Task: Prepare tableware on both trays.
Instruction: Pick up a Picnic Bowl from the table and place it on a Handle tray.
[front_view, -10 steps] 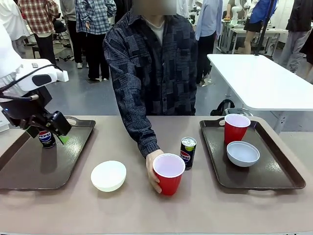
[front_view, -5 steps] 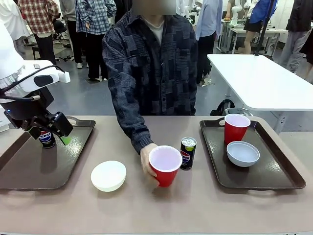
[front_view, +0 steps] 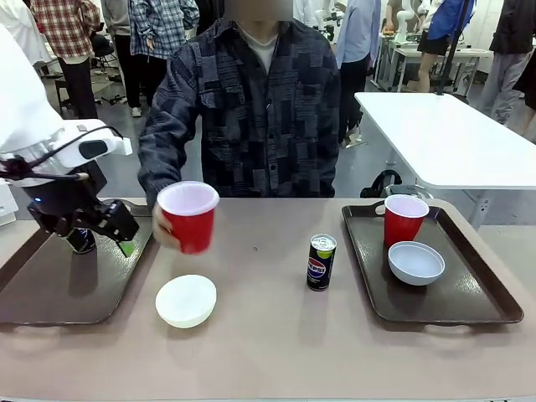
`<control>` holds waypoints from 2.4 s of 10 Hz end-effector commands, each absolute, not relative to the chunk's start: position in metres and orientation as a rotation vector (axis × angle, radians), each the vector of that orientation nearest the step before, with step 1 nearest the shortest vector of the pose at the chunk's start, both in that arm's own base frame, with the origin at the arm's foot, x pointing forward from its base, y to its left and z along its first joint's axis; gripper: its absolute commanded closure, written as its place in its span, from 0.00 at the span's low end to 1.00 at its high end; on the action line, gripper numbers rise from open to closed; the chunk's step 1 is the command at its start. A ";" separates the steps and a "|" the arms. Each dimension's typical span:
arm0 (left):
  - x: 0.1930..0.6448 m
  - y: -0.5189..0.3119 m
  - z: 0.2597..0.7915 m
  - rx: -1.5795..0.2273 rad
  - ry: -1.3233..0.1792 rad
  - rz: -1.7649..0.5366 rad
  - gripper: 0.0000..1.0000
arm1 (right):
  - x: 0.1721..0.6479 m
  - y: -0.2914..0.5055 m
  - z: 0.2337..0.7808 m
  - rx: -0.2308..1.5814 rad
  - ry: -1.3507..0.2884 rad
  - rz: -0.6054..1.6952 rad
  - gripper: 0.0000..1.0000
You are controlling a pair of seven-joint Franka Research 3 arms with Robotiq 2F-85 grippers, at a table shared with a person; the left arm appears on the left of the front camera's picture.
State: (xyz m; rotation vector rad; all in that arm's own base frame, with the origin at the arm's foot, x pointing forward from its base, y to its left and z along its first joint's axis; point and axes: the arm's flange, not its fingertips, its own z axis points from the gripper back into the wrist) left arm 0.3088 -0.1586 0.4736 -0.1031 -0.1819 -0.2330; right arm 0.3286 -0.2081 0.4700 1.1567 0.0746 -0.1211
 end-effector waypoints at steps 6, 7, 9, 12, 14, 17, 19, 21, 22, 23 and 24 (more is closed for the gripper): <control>0.223 -0.139 0.492 0.011 -0.154 -0.421 0.00 | 0.329 -0.208 0.470 1.160 0.074 -0.121 0.04; 0.228 -0.141 0.491 0.008 -0.142 -0.406 0.00 | 0.329 -0.208 0.470 1.160 0.074 -0.121 0.04; 0.236 -0.145 0.487 0.005 -0.160 -0.348 0.00 | 0.329 -0.208 0.470 1.160 0.074 -0.121 0.04; 0.237 -0.154 0.519 0.005 -0.142 -0.388 0.00 | 0.329 -0.208 0.470 1.155 0.076 -0.122 0.04; 0.254 -0.158 0.511 0.003 -0.132 -0.348 0.00 | 0.348 -0.220 0.496 1.213 -0.100 -0.106 0.04; 0.271 -0.183 0.491 0.005 -0.115 -0.322 0.00 | 0.367 -0.229 0.499 1.185 -0.212 -0.067 0.04; 0.286 -0.208 0.467 -0.004 -0.097 -0.309 0.00 | 0.361 -0.227 0.510 1.191 -0.192 -0.087 0.04; 0.299 -0.231 0.440 0.013 -0.104 -0.312 0.00 | 0.361 -0.227 0.510 1.191 -0.192 -0.087 0.04; 0.304 -0.239 0.424 0.031 -0.114 -0.307 0.00 | 0.361 -0.227 0.510 1.191 -0.192 -0.087 0.04; 0.308 -0.241 0.410 0.036 -0.117 -0.317 0.00 | 0.361 -0.227 0.510 1.191 -0.192 -0.087 0.04; 0.313 -0.240 0.402 0.021 -0.124 -0.327 0.00 | 0.361 -0.227 0.510 1.191 -0.192 -0.087 0.04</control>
